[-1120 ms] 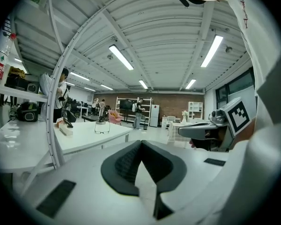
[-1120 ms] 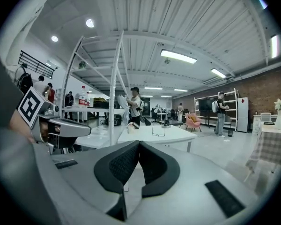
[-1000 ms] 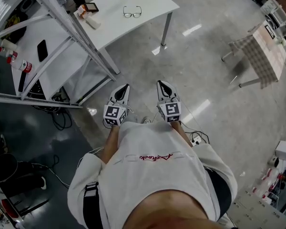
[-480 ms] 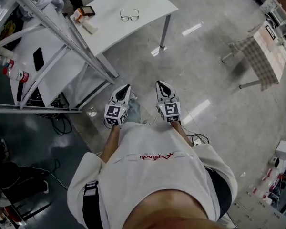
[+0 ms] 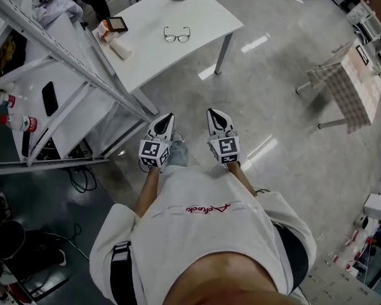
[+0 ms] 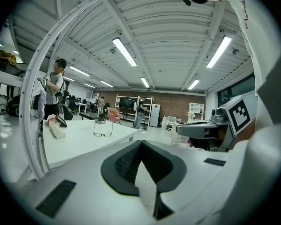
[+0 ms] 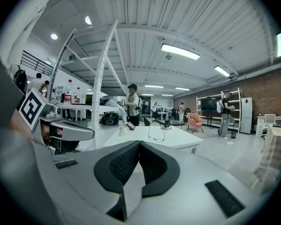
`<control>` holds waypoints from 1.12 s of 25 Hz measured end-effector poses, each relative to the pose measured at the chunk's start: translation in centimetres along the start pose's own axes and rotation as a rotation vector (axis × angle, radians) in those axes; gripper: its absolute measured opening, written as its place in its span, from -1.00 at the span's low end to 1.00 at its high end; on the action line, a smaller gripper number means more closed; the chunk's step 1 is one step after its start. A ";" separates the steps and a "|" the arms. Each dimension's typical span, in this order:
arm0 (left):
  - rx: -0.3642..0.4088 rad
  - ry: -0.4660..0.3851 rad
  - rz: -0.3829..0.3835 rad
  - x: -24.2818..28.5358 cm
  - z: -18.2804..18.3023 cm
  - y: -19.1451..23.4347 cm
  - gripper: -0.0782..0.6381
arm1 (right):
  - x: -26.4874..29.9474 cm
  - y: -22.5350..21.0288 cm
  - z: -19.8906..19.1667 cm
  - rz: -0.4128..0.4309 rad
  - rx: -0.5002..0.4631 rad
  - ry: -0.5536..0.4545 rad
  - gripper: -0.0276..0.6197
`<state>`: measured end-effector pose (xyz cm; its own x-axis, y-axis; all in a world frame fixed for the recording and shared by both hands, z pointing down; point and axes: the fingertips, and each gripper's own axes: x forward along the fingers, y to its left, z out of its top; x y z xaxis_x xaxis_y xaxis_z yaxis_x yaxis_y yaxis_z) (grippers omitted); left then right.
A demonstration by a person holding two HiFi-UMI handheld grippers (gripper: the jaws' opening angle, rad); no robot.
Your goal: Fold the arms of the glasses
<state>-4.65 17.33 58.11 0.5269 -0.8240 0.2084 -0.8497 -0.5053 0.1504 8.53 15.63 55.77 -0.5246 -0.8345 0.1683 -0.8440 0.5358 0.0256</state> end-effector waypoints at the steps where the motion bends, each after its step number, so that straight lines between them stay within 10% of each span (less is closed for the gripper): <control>1: 0.000 -0.001 -0.003 0.6 0.3 0.7 -0.71 | 1.0 -0.2 0.2 0.000 -0.002 0.001 -0.87; 28: -0.008 -0.013 -0.102 12.7 6.8 16.9 -0.71 | 19.3 -4.4 4.2 -0.092 -0.026 0.054 -0.87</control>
<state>-12.44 -3.39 56.71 0.6100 -0.7718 0.1796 -0.7918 -0.5843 0.1779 1.68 -3.40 54.74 -0.4377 -0.8726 0.2168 -0.8847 0.4609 0.0691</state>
